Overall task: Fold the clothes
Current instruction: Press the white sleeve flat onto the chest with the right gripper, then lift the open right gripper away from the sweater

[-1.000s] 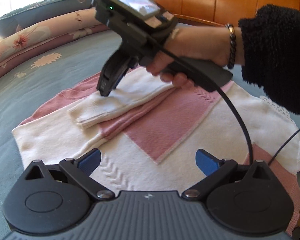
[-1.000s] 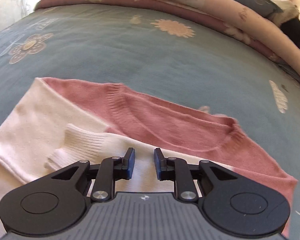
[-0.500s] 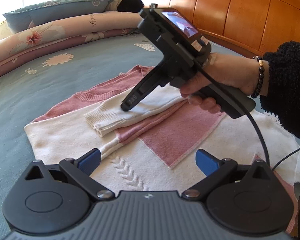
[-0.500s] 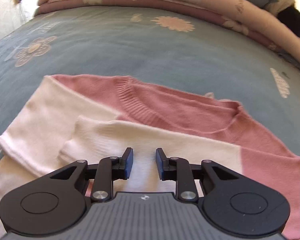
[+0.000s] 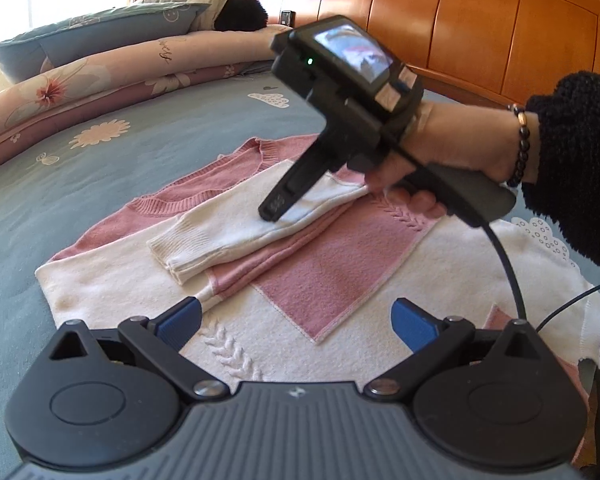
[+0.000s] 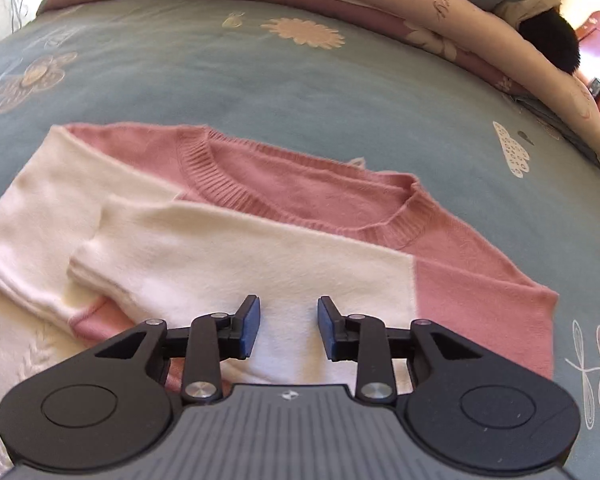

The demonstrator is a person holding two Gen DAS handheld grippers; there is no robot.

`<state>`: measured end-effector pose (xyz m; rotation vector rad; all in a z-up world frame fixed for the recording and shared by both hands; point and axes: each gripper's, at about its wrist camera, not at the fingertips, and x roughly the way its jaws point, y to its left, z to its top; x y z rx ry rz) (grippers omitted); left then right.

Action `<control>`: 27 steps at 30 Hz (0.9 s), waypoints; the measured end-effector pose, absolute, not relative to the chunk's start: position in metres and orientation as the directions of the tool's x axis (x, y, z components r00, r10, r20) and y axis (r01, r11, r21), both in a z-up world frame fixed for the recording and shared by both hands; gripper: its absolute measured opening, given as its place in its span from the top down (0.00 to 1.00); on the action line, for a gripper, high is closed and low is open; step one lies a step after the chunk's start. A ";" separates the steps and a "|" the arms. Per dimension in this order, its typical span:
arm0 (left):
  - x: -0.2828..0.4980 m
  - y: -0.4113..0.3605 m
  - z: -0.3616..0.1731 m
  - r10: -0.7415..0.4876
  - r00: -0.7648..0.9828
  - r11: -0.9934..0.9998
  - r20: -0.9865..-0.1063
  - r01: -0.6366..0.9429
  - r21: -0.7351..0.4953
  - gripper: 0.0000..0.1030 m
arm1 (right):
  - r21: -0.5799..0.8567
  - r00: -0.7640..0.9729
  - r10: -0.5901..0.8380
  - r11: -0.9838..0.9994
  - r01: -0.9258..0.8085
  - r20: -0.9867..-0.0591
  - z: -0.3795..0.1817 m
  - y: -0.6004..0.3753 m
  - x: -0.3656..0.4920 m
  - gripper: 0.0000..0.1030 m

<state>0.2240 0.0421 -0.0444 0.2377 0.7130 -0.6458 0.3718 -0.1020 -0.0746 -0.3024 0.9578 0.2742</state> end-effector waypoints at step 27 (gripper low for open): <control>0.224 0.036 -0.044 -0.471 0.580 0.780 -0.665 0.625 -0.007 0.02 | 0.031 0.525 0.104 0.989 -0.145 -0.845 -0.069 -0.172 0.345 0.33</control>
